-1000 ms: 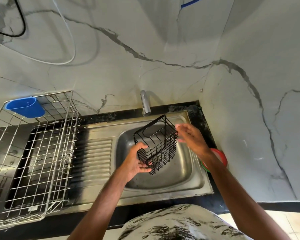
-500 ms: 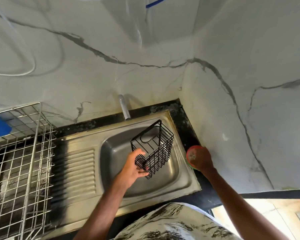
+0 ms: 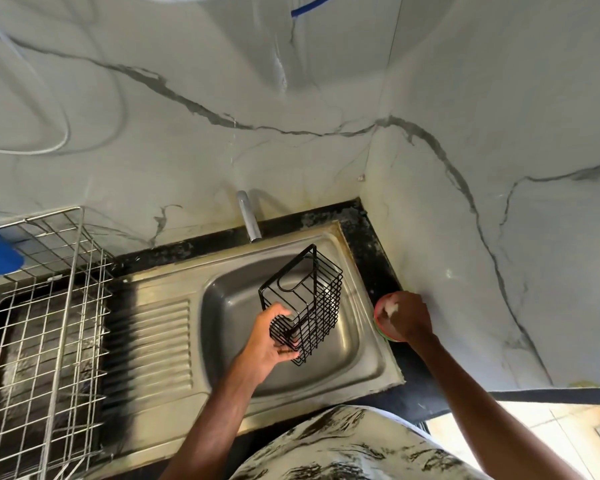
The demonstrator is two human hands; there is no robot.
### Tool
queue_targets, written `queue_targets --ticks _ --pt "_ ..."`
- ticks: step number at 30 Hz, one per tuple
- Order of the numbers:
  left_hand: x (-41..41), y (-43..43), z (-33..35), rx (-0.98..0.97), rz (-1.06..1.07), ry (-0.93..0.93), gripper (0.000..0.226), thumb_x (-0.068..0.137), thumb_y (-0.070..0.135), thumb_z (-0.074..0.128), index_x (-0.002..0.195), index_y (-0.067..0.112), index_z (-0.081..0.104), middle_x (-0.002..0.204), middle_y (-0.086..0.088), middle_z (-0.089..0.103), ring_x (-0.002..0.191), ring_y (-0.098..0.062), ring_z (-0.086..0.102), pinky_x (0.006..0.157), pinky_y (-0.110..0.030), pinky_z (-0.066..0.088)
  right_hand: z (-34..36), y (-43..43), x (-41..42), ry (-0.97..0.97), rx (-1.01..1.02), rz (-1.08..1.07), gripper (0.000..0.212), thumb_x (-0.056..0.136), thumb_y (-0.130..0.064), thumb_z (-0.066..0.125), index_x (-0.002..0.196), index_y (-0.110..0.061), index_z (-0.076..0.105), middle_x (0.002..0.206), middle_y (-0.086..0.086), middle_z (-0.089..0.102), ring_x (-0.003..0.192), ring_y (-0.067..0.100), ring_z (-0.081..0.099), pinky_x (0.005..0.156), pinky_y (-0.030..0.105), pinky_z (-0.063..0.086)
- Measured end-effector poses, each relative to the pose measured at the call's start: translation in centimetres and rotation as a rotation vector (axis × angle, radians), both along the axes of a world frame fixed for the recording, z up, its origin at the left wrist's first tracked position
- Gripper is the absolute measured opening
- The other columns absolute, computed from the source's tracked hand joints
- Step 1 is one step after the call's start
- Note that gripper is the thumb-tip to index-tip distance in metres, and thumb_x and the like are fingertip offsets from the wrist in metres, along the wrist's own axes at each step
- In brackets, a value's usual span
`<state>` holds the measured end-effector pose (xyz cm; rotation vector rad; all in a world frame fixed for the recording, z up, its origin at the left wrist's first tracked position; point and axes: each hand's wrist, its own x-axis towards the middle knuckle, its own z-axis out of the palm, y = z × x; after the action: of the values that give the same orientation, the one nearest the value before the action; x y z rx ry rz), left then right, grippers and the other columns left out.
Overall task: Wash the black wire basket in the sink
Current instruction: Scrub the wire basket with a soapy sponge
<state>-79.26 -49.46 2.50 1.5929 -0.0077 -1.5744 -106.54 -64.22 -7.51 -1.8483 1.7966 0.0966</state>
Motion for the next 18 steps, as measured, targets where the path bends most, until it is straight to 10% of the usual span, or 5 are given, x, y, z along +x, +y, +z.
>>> queue_targets --ticks 7,10,18 --pt "-0.1 0.3 -0.6 0.034 0.037 0.037 0.084 0.048 0.040 0.085 0.125 0.020 0.060 0.134 -0.031 0.053 0.116 -0.048 0.062 0.094 -0.062 0.055 -3.4 0.0 -0.9 -0.090 0.061 -0.078 0.067 0.079 -0.062 0.056 0.121 -0.010 0.066 0.124 0.008 0.066 0.119 0.027 0.060 0.105 0.032 0.042" --pt "-0.4 0.2 0.4 0.020 0.047 0.053 0.063 0.057 0.034 0.082 0.114 0.024 0.059 0.132 -0.031 0.053 0.115 -0.050 0.061 0.099 -0.063 0.052 -2.0 0.8 -0.4 -0.063 0.124 -0.064 0.076 0.098 -0.038 0.059 0.156 -0.003 0.024 0.161 0.015 0.027 0.151 0.029 0.022 0.120 0.029 0.010" --pt "-0.8 0.4 1.2 0.036 0.034 0.025 0.052 0.058 0.032 0.081 0.105 0.030 0.056 0.132 -0.028 0.047 0.114 -0.050 0.061 0.100 -0.063 0.052 -2.5 0.6 0.5 0.035 0.018 0.010 0.056 0.099 -0.047 0.050 0.144 -0.013 0.048 0.146 0.007 0.051 0.139 0.025 0.042 0.122 0.034 0.016"
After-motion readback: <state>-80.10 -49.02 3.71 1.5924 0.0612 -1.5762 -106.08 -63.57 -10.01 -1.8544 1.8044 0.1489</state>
